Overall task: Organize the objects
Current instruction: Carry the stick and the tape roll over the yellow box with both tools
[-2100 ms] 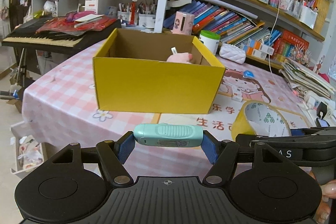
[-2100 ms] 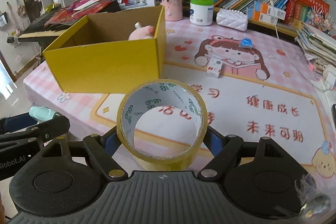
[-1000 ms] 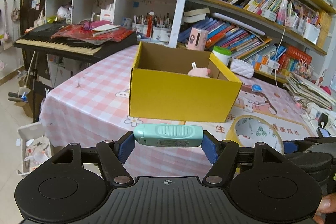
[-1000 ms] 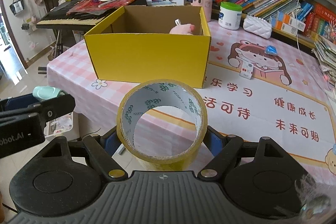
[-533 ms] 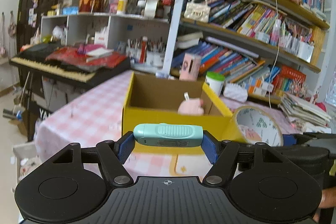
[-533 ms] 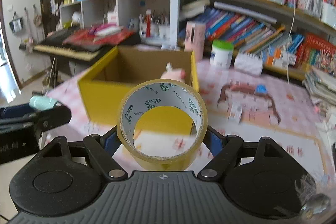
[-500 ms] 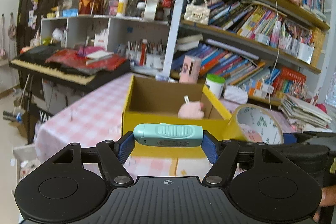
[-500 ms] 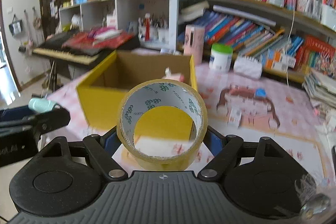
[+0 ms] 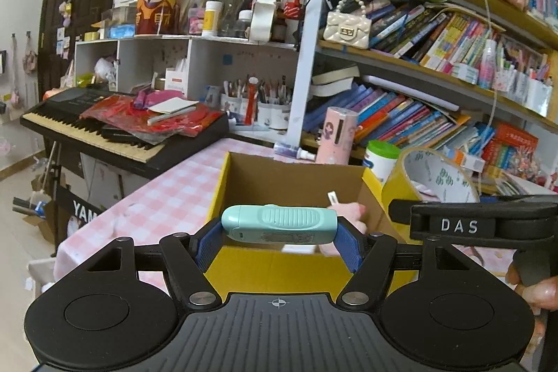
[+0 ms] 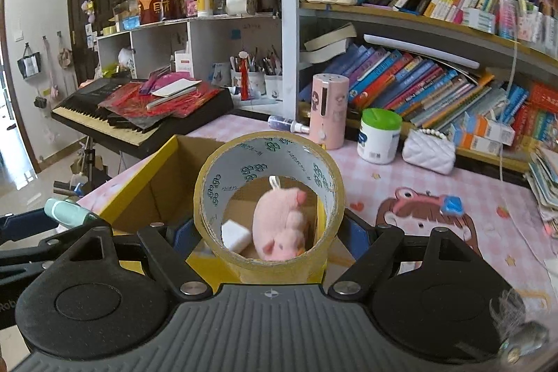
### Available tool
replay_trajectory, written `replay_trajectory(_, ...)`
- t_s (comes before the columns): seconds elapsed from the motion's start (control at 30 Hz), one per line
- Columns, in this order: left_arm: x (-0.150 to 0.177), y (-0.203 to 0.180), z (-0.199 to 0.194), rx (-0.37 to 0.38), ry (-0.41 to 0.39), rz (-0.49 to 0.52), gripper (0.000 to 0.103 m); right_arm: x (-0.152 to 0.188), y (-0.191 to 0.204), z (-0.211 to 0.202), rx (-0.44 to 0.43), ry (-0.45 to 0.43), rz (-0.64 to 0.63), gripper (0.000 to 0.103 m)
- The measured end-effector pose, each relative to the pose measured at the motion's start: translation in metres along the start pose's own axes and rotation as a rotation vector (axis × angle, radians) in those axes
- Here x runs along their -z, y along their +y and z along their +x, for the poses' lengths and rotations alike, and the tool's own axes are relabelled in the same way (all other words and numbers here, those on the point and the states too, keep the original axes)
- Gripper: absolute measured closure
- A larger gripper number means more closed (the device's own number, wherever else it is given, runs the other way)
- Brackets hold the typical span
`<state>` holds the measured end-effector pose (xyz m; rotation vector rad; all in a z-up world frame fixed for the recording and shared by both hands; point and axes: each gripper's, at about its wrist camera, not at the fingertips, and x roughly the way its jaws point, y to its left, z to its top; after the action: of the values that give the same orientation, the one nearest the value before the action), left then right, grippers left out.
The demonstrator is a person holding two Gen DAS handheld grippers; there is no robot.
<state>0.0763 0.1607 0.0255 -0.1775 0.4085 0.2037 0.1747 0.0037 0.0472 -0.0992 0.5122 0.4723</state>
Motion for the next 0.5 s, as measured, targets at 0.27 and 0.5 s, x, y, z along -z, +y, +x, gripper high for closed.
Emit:
replay_trajectory(0.27, -0.004, -0.016, 0.041, -0.033, 0.042, 0.041, 0.035, -0.021, -0.017, 0.044, -0.039, 0.01, 0.002, 0.023)
replay_trajectory(0.5, -0.001, -0.026, 0.068, -0.053, 0.091, 0.08, 0.035, -0.026, -0.019, 0.078, -0.095, 0.063, -0.011, 0.023)
